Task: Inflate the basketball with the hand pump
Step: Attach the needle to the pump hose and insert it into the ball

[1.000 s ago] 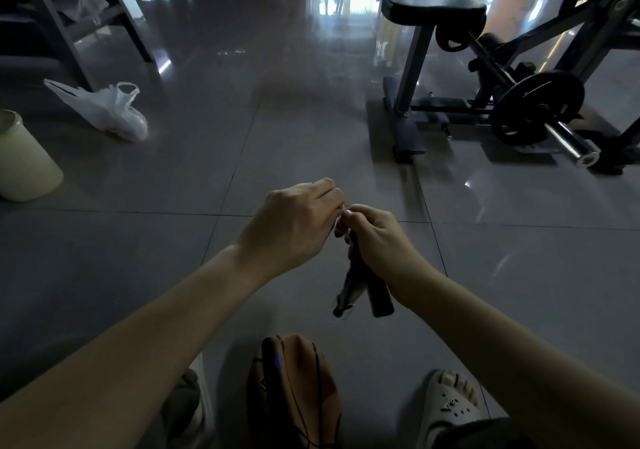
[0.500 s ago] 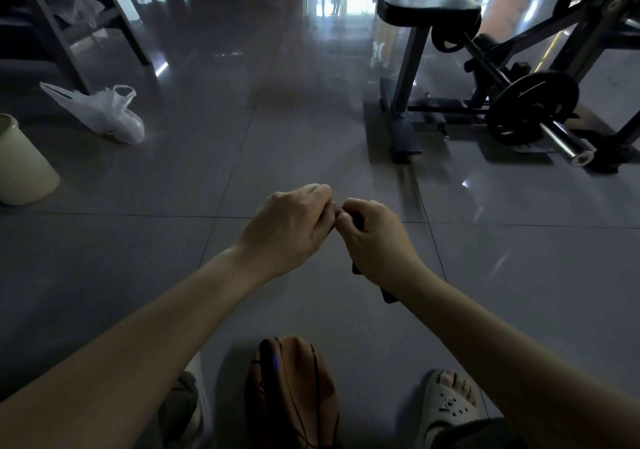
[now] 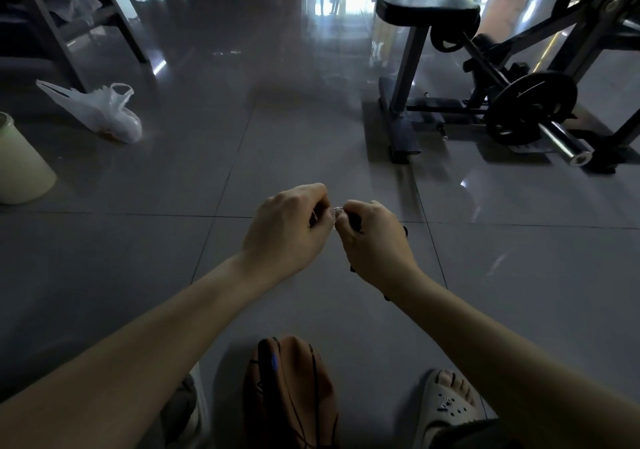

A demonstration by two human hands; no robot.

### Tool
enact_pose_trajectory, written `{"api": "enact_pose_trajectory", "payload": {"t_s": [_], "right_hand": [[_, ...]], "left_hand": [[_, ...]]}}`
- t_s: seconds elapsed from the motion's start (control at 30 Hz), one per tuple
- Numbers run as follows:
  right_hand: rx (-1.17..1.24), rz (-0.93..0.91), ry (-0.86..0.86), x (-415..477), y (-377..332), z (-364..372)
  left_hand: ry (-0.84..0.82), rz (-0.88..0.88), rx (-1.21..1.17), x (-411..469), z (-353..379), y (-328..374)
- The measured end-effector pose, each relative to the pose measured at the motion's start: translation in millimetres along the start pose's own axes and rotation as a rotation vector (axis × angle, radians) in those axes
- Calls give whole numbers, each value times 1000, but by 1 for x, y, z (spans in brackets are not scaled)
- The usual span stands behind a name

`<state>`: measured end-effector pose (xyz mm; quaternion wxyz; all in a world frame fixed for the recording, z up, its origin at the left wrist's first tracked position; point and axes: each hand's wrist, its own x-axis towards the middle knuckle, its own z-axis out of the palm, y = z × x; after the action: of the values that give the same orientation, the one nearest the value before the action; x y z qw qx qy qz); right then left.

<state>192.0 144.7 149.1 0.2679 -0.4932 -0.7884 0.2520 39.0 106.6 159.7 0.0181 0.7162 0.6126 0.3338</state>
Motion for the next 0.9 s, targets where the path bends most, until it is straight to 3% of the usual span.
{"api": "enact_pose_trajectory", "payload": {"t_s": [0.2,0.33,0.47,0.57,0.7,0.9], "right_hand": [[36,-23,-10,1,1,5],[142,9,-8,4,10,7],[339,149,-26,13,27,5],[564,302,-61,21,46,6],[772,705,-121,20,77,22],[651,916,-182,26,103,52]], "left_hand": [[-153,-367,-439,2,-5,6],[-278,-686,-867,4,-12,8],[-286,-666,-1065,2,-20,0],[-270,-721,-1064,-6,-6,-10],[-370,-886,-901,-30,36,-25],[-701,-896,-575,-87,88,-36]]}}
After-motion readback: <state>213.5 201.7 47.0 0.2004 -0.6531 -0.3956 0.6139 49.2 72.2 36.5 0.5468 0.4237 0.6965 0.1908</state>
